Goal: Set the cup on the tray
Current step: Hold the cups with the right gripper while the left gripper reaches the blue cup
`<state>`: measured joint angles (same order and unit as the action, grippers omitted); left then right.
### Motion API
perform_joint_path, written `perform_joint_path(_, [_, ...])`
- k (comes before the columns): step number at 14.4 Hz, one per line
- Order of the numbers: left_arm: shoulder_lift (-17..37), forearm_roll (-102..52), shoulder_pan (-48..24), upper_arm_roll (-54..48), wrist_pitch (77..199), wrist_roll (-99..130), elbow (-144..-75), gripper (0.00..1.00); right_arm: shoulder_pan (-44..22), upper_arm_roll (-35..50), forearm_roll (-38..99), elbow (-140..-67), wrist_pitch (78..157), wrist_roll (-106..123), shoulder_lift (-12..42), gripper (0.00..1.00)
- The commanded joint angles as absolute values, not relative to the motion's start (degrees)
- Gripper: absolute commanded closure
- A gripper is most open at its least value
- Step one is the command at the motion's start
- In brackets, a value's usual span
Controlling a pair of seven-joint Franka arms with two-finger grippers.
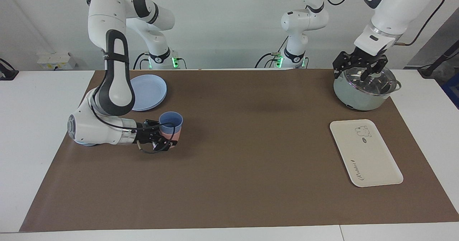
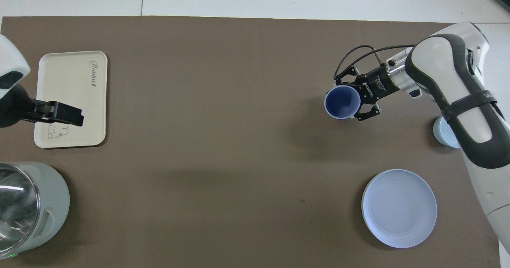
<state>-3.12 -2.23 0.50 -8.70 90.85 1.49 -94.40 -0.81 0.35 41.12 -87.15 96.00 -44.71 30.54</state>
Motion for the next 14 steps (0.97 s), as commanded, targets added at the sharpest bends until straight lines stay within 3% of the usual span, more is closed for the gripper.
perform_joint_path(1, [-6.15, -3.25, -7.97, -8.26, 97.7, 18.3, -100.26, 0.0, -4.64, 0.26, 42.54, -90.09, 98.43, -49.63, 25.15, 1.0])
perform_joint_path(5, [-9.93, -7.55, -20.19, -8.26, 114.48, 43.96, -110.02, 0.0, -9.65, 0.35, 43.06, -89.91, 102.21, -58.25, 22.41, 1.0])
perform_joint_path(7, [-10.02, -9.92, -24.42, -8.26, 119.86, 53.57, -110.48, 0.02, -11.86, 0.35, 44.73, -89.91, 105.8, -62.56, 21.89, 1.0])
perform_joint_path(11, [-8.79, -12.83, -28.11, -8.26, 132.17, 65.01, -111.61, 0.17, -14.24, 0.35, 44.91, -89.91, 109.68, -66.61, 21.97, 1.0])
perform_joint_path(14, [-4.41, -12.83, -29.44, -8.17, 139.81, 71.43, -111.54, 0.19, -14.5, 0.35, 44.91, -90.0, 111.44, -67.94, 22.06, 1.0])
